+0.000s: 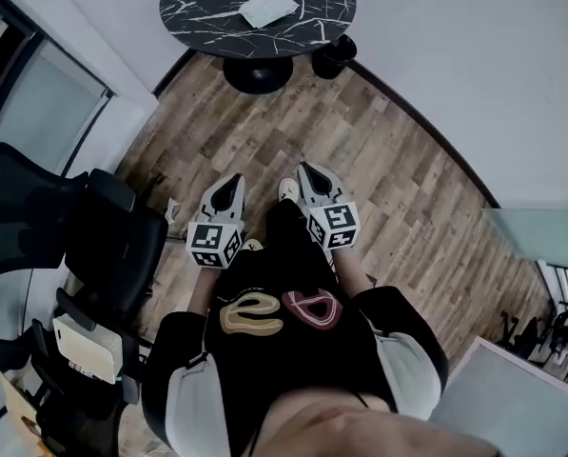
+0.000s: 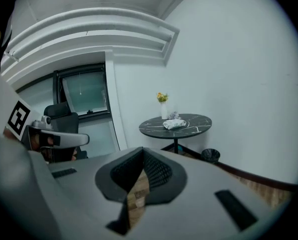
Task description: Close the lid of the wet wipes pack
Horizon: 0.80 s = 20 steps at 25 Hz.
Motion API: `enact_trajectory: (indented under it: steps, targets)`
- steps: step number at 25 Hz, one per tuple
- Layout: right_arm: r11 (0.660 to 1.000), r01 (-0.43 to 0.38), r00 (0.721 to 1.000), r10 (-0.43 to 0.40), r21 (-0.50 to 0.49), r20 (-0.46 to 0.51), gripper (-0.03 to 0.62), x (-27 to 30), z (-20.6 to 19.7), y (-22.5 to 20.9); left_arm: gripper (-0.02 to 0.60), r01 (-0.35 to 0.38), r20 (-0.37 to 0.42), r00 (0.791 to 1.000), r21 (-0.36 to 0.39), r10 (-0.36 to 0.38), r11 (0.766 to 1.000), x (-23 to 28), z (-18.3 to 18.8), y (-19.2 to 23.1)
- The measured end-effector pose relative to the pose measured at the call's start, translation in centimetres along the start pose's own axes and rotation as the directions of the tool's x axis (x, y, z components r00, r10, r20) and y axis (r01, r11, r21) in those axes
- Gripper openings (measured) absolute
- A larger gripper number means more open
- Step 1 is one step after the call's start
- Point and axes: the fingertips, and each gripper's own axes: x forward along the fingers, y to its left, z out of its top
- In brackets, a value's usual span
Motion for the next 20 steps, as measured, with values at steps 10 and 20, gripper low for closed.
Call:
enact_trajectory:
  steps: [10,20]
  targets:
    - [0.988,-0.151,0.988,0.151,-0.024,-0.024,0.011,8.3,4.3,-5.1,0.021,-0.041,0.020,0.999,-0.016,0.041,0.999,10.1,4.7,1.3]
    - [0.965,-0.258,0.966,0.255,-0.057,-0.052,0.011,13.6,7.0,-11.9,0.021,-0.092,0.049,0.994,-0.041,0.094,0.995,19.7,7.5,1.3]
